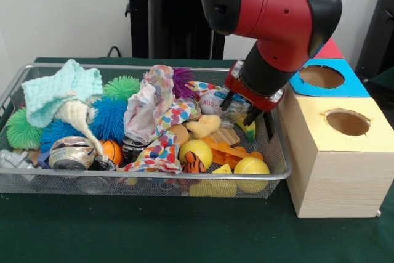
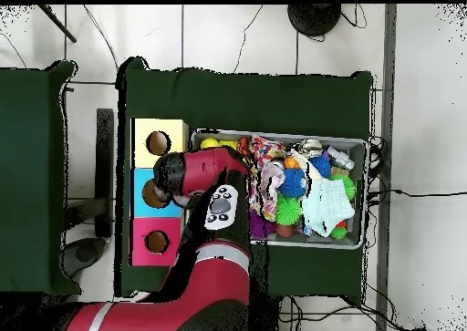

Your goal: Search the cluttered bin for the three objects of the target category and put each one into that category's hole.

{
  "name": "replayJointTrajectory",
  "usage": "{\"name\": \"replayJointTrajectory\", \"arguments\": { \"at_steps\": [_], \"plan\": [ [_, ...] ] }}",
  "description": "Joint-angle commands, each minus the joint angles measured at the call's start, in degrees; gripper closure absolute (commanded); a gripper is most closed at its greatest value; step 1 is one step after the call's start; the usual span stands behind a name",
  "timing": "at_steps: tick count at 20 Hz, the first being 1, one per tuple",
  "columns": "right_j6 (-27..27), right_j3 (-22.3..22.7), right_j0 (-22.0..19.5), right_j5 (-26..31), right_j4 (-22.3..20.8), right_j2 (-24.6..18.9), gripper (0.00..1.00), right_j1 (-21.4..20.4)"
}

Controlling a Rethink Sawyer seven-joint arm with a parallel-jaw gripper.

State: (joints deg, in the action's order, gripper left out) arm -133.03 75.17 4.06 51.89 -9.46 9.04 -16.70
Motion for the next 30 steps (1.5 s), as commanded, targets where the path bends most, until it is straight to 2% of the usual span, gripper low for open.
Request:
{"name": "replayJointTrajectory", "arguments": {
  "at_steps": [1, 2, 6, 9, 15, 19, 22, 23, 27, 30],
  "plan": [
    [4.16, -0.73, -2.25, 2.46, -2.69, -4.21, 0.00, 3.65],
    [5.31, -0.77, -2.77, 1.29, -2.98, -4.75, 1.00, 3.54],
    [6.64, -0.65, -3.32, 0.13, -3.55, -5.17, 1.00, 3.27],
    [5.15, -1.72, -3.02, 2.89, -3.05, -4.72, 1.00, 3.72],
    [5.87, -1.76, -3.98, 3.18, -2.69, -5.42, 1.00, 3.25],
    [6.49, 0.84, -4.91, 1.73, -2.31, -5.87, 1.00, 0.69],
    [6.13, 3.35, -5.43, -1.59, -2.03, -6.90, 1.00, -0.19],
    [6.94, 4.46, -6.29, -2.84, -2.01, -8.12, 0.00, -0.72],
    [9.61, 7.08, -8.16, -2.69, -1.29, -10.48, 0.00, -2.97],
    [9.61, 10.61, -8.33, 0.36, -0.97, -10.59, 0.00, -9.21]
  ]
}}
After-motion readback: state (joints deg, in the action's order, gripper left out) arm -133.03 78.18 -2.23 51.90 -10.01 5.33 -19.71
